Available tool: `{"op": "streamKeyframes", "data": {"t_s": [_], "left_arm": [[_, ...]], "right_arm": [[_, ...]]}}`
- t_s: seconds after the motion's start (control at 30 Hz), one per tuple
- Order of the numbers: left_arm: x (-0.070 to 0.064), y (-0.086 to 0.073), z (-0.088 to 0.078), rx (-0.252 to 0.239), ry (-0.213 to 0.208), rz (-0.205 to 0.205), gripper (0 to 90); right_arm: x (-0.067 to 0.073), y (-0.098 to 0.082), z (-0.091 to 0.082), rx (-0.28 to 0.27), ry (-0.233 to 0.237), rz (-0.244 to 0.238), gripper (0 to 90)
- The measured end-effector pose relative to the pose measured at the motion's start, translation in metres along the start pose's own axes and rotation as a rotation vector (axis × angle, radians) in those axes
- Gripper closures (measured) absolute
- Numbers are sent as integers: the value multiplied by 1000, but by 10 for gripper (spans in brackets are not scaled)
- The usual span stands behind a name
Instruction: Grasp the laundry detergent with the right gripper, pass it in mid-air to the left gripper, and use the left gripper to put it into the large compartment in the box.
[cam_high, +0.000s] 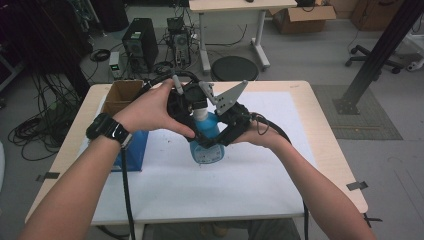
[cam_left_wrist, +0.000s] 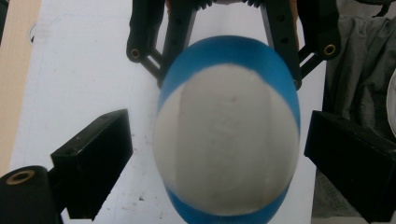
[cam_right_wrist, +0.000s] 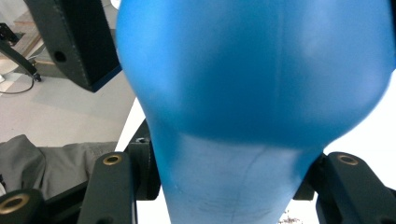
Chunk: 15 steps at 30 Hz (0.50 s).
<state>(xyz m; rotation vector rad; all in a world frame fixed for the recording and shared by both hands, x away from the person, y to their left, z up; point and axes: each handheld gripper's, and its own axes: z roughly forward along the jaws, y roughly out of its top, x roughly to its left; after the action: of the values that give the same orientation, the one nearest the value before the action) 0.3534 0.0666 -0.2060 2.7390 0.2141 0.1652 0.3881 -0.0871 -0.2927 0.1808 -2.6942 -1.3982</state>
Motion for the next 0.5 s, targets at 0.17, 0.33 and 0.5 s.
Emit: {"op": "streamKeyframes", "data": {"t_s": [0.17,0.33,0.5], "left_arm": [[0,2,0,4,1,2,146],[-1,3,0,10,-3,-2,204],[-2,4,-1,14,-9,-3,251]], "right_arm": [[0,-1,-1,6,-6,3,434],[1,-2,-1,1,-5,2,434],[0,-2,-1,4,-6,3,434]]}}
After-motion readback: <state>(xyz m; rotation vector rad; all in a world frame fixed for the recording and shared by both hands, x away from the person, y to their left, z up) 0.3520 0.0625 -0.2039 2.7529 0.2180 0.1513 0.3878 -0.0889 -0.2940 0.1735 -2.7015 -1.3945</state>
